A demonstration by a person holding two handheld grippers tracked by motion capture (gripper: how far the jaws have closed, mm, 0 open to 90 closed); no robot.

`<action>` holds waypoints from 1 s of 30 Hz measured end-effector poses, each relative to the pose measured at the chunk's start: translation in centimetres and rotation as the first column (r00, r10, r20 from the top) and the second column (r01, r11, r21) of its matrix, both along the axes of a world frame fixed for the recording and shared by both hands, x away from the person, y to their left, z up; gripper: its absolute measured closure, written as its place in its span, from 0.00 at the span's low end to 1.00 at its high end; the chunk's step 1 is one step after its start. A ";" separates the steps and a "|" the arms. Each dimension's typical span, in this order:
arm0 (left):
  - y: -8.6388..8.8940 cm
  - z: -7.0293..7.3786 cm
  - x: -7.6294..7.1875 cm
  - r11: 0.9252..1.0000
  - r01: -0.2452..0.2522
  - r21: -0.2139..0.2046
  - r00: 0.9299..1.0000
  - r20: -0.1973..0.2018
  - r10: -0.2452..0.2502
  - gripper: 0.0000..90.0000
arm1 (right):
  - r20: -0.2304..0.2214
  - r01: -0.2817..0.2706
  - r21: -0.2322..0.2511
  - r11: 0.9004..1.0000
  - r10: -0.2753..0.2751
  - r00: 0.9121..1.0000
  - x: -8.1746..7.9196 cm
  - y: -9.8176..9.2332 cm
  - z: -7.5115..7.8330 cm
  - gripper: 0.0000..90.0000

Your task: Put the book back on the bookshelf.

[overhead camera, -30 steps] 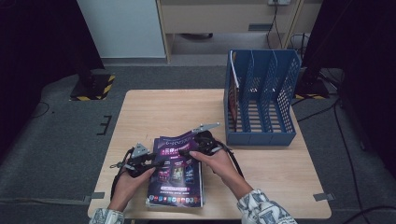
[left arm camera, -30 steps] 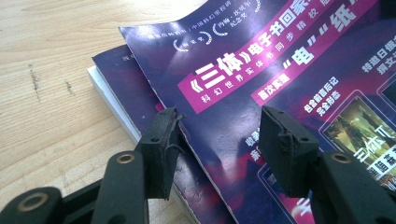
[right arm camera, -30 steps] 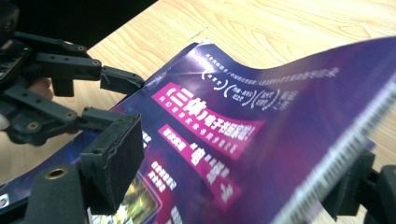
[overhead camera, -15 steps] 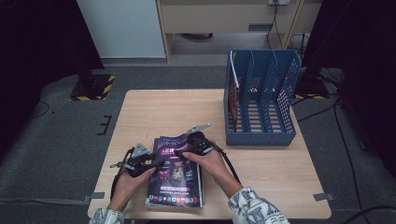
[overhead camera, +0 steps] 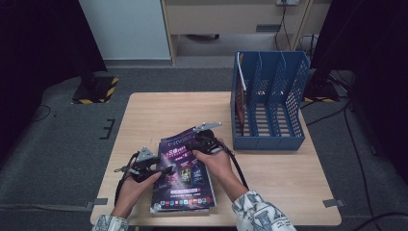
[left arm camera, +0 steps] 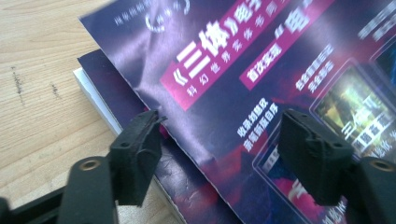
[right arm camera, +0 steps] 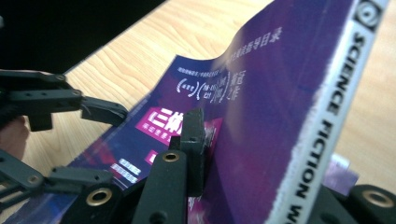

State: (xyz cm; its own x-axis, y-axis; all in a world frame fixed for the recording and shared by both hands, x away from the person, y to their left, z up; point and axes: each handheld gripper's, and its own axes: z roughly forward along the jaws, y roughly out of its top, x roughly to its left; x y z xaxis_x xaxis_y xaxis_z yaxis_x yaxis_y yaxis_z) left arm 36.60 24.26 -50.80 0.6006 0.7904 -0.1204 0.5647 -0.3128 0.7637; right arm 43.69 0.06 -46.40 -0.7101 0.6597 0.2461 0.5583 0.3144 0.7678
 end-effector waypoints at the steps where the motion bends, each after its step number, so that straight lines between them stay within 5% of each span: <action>1: 0.0 0.0 0.0 1.000 -0.002 -0.001 1.000 0.000 0.002 0.30 | 0.016 -0.010 -0.002 1.000 0.010 1.000 -0.1 0.0 0.4 0.86; 9: 0.0 0.1 0.0 0.999 0.013 -0.052 1.000 -0.006 -0.013 0.30 | 0.110 -0.026 0.007 1.000 0.025 0.994 -0.4 0.0 2.7 0.88; 30: -0.6 -0.3 0.3 0.988 0.077 -0.132 0.994 -0.064 -0.086 0.30 | 0.240 -0.067 0.094 0.993 0.043 0.970 -0.8 -0.1 5.9 0.90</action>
